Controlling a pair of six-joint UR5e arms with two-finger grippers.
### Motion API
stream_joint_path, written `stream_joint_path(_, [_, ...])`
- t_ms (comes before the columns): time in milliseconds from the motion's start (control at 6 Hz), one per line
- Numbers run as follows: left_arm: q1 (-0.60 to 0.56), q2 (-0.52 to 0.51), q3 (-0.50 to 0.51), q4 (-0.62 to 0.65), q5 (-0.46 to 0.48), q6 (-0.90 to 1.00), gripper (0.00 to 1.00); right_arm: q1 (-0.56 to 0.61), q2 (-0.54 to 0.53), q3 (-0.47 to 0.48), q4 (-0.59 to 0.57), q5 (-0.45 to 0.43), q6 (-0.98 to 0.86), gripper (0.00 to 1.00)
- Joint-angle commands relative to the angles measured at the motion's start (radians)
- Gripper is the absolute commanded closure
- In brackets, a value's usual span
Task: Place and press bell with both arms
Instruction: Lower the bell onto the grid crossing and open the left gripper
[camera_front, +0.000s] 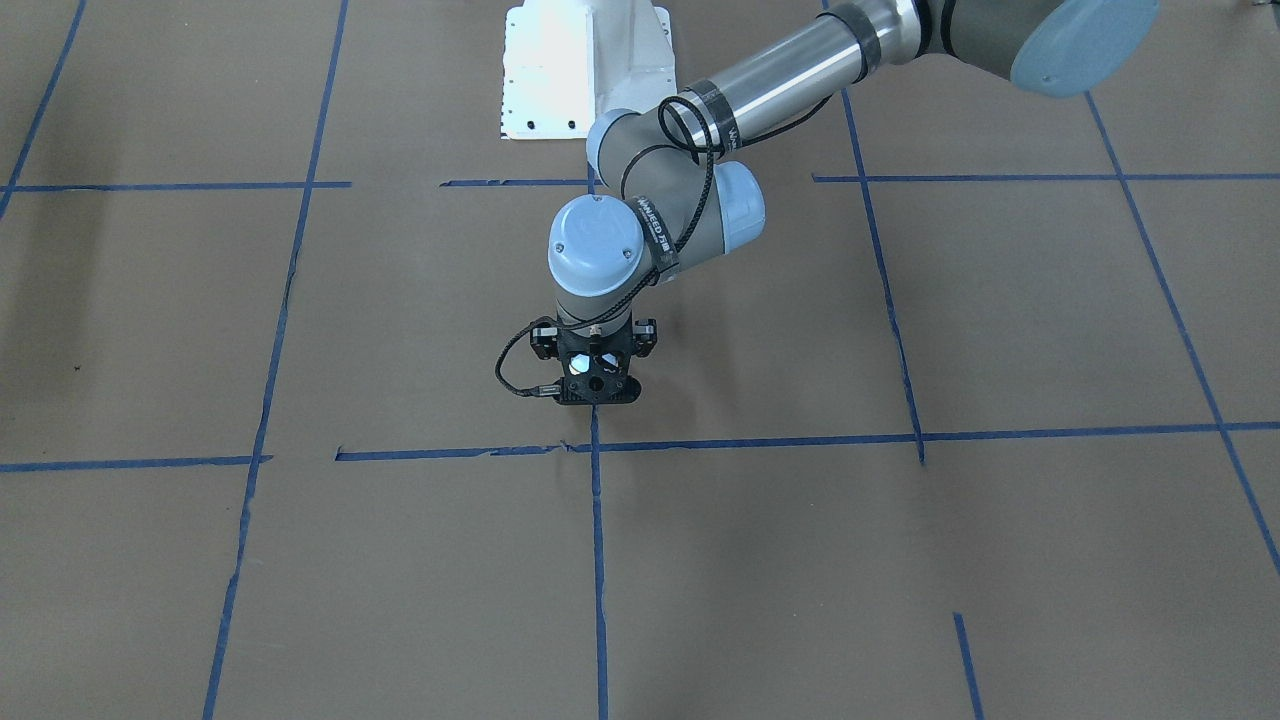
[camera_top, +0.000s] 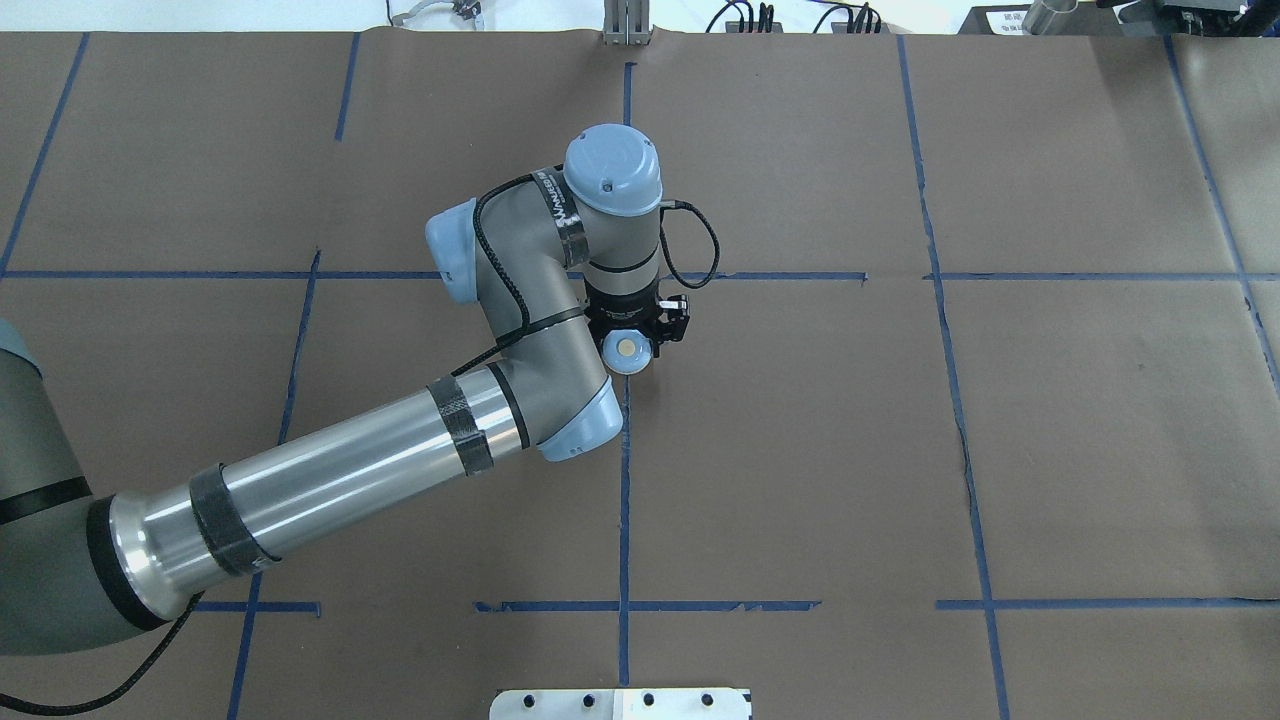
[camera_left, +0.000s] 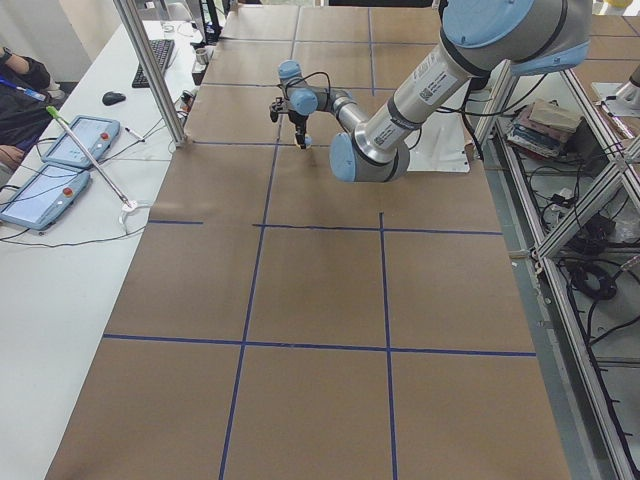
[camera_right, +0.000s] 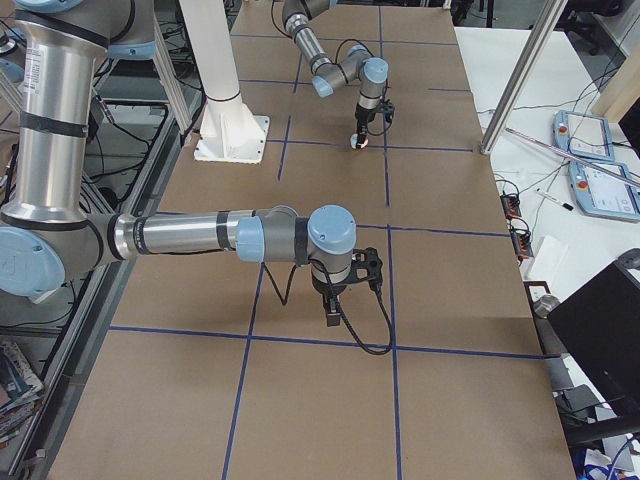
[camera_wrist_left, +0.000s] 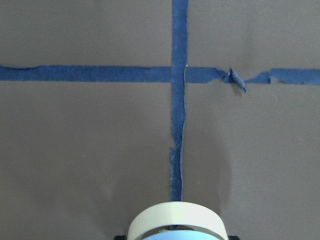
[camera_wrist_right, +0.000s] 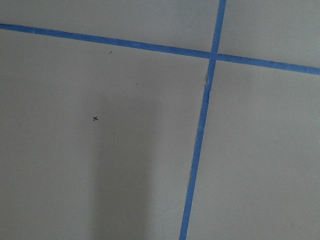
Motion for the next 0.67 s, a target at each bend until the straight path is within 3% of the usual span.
stream_joint_path(0, [0.0,-0.002,-0.002,-0.014,0.0,-0.009,0.0,0.0,0.005,0.001,0.0,0.001,0.004,0.0])
stream_joint_path(500, [-0.037,0.011,-0.054,-0.007,-0.011,-0.012,0.0,0.0,0.035,0.007,0.0,0.01,0.009,0.0])
